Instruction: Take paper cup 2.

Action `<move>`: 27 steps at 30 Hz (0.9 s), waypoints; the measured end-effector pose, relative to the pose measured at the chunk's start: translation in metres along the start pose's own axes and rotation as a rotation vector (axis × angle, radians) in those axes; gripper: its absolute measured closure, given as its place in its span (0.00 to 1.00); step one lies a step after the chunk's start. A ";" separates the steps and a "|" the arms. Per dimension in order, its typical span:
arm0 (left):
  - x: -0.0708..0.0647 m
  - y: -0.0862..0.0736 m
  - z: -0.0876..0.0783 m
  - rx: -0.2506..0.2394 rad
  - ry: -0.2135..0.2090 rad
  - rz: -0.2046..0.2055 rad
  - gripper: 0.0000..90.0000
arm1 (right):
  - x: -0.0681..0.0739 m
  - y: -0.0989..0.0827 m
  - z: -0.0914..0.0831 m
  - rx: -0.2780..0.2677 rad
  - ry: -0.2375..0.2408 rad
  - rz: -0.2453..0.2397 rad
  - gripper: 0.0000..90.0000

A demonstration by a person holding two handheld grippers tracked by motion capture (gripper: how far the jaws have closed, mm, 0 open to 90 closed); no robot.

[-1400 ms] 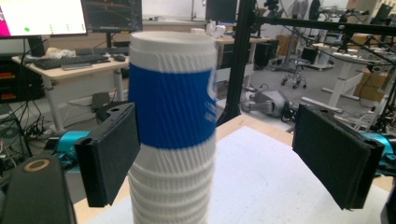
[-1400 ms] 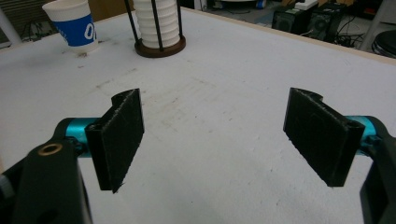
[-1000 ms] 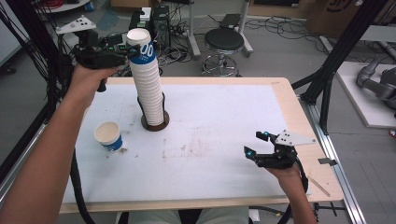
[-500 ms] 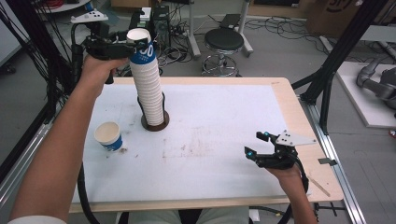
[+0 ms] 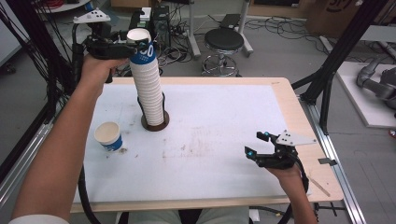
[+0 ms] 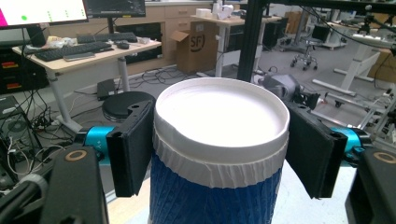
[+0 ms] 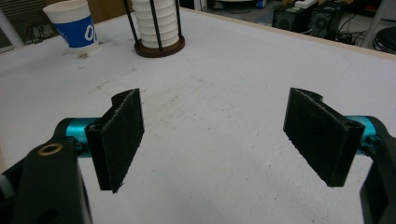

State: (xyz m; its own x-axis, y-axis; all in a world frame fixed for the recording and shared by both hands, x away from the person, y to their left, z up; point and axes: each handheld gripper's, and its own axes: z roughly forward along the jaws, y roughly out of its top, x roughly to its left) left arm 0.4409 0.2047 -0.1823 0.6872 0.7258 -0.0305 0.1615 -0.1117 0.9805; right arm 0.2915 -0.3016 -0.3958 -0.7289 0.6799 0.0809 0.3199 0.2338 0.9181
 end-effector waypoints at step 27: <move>-0.012 0.053 -0.052 -0.148 0.000 0.024 0.34 | 0.002 0.001 0.000 -0.003 0.010 0.002 0.23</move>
State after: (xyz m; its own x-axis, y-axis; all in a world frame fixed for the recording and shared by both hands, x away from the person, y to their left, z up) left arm 0.4049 0.2253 -0.1196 0.6894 0.7243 -0.0067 0.0386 -0.0276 0.9989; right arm 0.2906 -0.3005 -0.3948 -0.7344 0.6733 0.0863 0.3195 0.2308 0.9190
